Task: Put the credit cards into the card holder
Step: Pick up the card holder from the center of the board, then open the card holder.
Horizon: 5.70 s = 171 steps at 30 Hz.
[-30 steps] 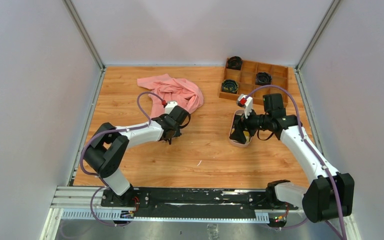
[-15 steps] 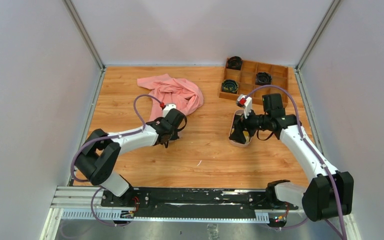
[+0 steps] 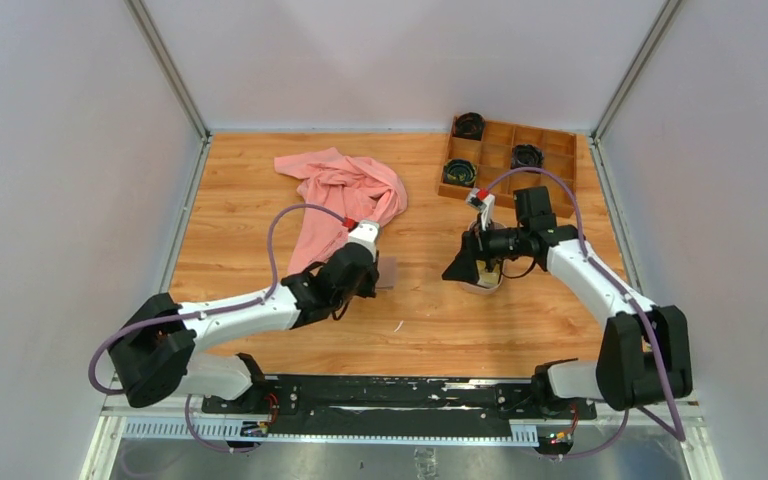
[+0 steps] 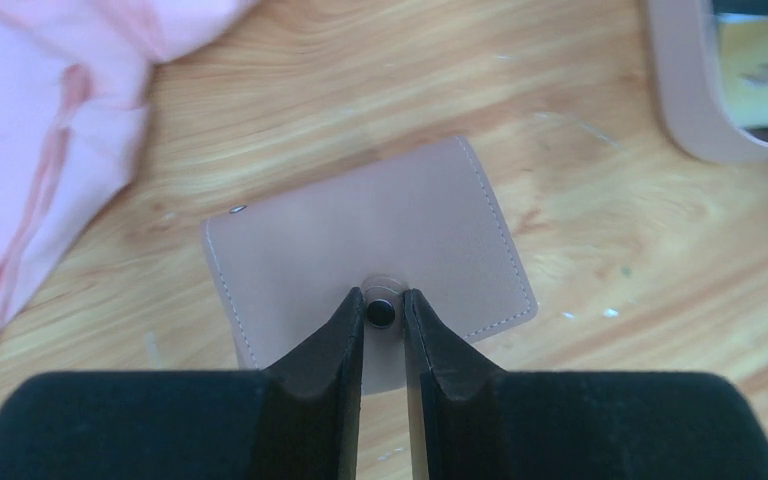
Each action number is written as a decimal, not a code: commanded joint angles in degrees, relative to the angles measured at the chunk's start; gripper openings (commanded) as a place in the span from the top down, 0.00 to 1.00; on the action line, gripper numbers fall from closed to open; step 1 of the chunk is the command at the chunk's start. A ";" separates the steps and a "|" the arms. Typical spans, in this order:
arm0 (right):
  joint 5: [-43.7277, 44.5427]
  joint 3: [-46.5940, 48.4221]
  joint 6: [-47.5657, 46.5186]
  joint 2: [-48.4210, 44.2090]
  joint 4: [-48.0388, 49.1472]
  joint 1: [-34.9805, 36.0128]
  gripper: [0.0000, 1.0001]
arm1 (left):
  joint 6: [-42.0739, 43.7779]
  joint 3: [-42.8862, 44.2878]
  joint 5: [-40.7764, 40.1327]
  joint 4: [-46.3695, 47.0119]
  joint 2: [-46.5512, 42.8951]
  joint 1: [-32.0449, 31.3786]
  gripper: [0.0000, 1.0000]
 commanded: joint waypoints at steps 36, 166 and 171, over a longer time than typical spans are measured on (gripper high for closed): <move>16.48 4.10 -10.01 11.97 -0.77 25.94 0.14 | -6.02 -8.23 0.61 15.41 -3.02 -13.02 1.00; -6.64 2.38 -35.60 1.54 -13.40 14.62 0.55 | -9.58 -20.96 -4.56 29.48 -10.38 -12.71 1.00; -4.39 3.79 -27.56 5.69 -10.20 15.06 0.60 | -10.73 -20.65 -6.15 29.53 -9.23 -13.43 1.00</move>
